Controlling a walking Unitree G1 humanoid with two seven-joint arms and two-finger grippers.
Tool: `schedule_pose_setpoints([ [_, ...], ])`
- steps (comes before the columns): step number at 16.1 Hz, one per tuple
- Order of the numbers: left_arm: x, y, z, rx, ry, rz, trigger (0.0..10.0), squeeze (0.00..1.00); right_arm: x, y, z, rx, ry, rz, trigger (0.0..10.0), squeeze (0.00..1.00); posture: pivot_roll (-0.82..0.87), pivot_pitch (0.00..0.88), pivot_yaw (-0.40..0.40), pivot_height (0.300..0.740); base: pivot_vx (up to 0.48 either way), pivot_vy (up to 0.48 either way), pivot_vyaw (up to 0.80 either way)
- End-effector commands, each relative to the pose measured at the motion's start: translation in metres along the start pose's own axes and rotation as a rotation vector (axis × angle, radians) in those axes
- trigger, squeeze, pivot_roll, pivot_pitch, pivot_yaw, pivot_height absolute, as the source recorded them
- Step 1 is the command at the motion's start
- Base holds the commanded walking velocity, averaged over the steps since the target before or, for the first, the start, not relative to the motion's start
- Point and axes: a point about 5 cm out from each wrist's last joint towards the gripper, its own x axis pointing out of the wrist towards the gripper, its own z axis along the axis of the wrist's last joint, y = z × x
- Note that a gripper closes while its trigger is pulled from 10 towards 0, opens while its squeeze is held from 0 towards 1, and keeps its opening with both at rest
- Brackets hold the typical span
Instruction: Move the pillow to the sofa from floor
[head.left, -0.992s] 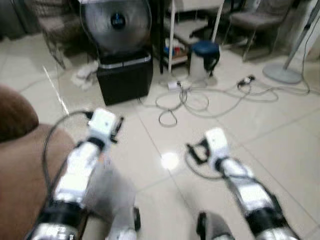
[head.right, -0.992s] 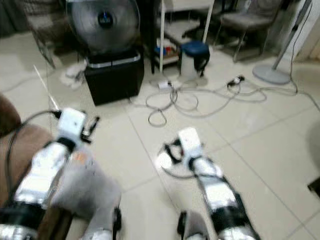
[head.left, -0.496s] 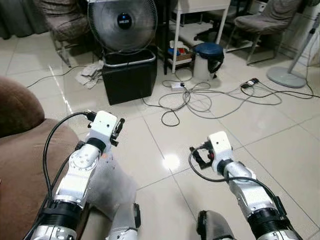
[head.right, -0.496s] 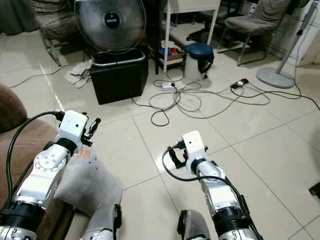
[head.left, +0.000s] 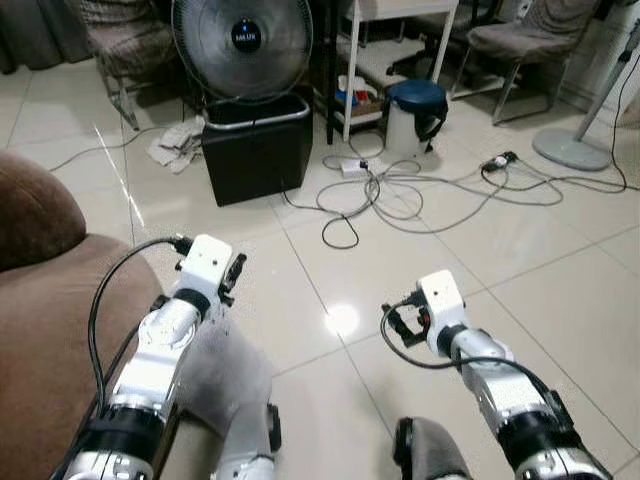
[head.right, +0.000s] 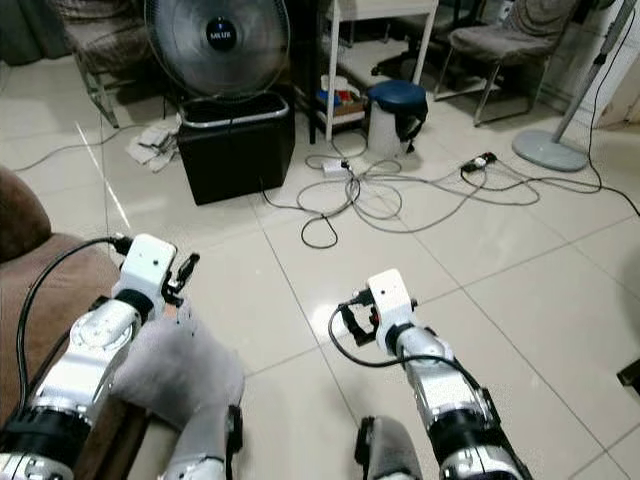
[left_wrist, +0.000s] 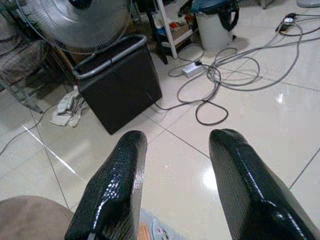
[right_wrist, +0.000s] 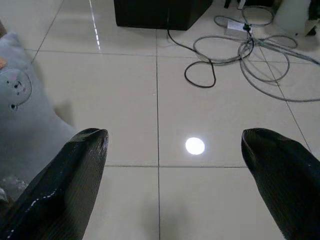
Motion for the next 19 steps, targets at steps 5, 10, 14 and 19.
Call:
schedule_pose_setpoints([
  [5, 0.0, 0.001, -0.006, 0.006, 0.021, 0.001, 10.0, 0.0, 0.003, 0.001, -0.014, -0.004, 0.026, 0.005, 10.0, 0.0, 0.15, 0.0, -0.012, 0.541, 0.0, 0.0, 0.0],
  [10, 0.002, 0.002, -0.017, -0.014, 0.075, 0.019, 10.0, 0.0, 0.005, 0.003, -0.018, -0.008, 0.017, 0.041, 10.0, 0.0, 0.13, 0.0, -0.005, 0.541, 0.0, 0.0, 0.0],
  [14, 0.009, 0.027, -0.03, -0.141, 0.178, 0.174, 10.0, 1.0, 0.013, 0.014, -0.006, -0.064, -0.031, 0.111, 10.0, 0.0, 0.12, 0.0, -0.005, 0.541, 0.0, 0.0, 0.0],
  [19, 0.004, 0.047, -0.052, -0.135, 0.29, 0.286, 10.0, 1.0, 0.02, 0.039, 0.025, -0.159, -0.174, 0.334, 10.0, 0.0, 0.11, 0.0, -0.026, 0.541, 0.0, 0.0, 0.0],
])
